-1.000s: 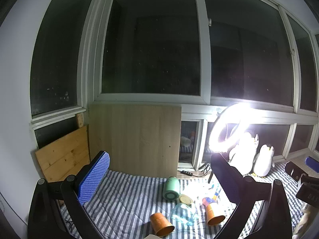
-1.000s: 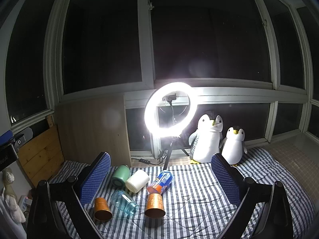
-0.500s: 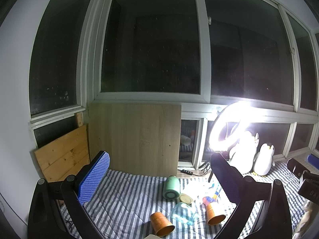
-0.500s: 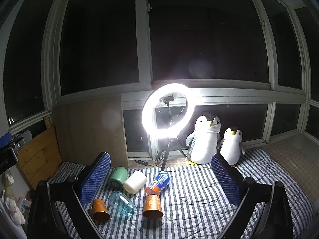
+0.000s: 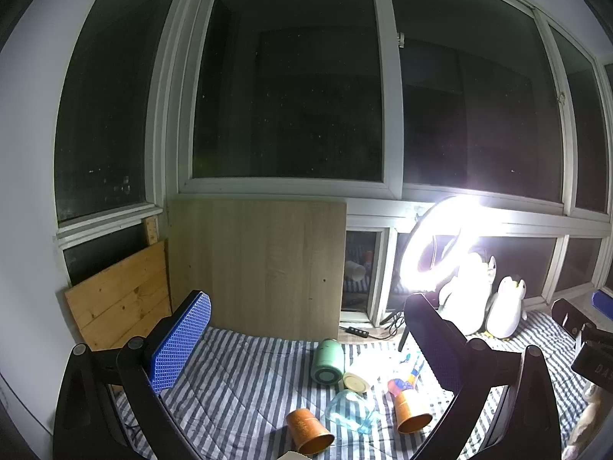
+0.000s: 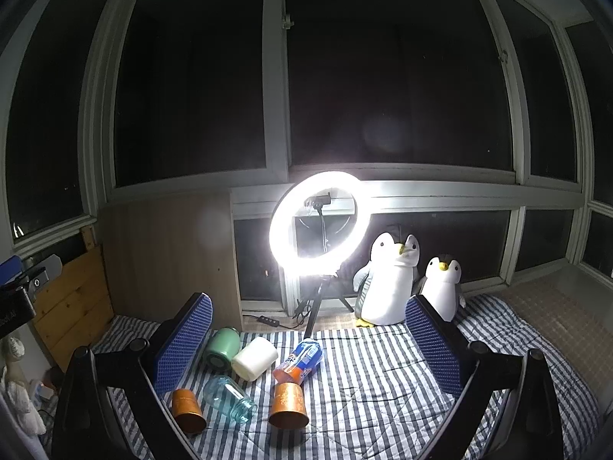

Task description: Flip cup upside down

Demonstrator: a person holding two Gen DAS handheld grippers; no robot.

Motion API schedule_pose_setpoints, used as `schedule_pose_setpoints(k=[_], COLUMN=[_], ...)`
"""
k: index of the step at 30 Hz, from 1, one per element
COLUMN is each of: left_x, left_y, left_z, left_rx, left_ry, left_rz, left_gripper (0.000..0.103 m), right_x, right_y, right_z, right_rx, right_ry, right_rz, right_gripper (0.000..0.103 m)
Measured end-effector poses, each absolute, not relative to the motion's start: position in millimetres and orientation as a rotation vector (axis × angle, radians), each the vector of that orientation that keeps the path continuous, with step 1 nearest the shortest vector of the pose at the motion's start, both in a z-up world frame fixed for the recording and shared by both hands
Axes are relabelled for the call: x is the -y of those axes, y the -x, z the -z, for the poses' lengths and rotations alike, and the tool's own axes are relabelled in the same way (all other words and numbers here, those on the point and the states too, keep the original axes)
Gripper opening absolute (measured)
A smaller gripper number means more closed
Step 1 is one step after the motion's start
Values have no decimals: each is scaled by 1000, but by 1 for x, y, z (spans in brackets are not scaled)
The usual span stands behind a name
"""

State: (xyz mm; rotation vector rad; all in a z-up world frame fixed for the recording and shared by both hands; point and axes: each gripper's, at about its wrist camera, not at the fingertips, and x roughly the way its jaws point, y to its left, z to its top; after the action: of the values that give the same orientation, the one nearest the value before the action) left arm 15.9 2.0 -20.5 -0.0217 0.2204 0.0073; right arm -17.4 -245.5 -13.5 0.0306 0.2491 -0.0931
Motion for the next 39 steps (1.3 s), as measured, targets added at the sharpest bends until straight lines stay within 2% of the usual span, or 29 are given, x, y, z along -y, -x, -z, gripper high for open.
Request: schedule_pose_setpoints(k=[9,15,39], left_x=[1,4,-8], left_y=[-21,-32,-83], left_z=[24,33,105], left_rx=[-245,-299,-503], left_ry=[20,18,31], left_rz=[-5,9,-114], left_gripper=[102,103,102], right_x=[243,257,309], right_y=[5,-34,-241], right_z=[21,40,186], right_rx=[-276,-403,-885], right_ry=[-17,-68,-226], right_rz=[91,26,-21], right_gripper=[100,100,100])
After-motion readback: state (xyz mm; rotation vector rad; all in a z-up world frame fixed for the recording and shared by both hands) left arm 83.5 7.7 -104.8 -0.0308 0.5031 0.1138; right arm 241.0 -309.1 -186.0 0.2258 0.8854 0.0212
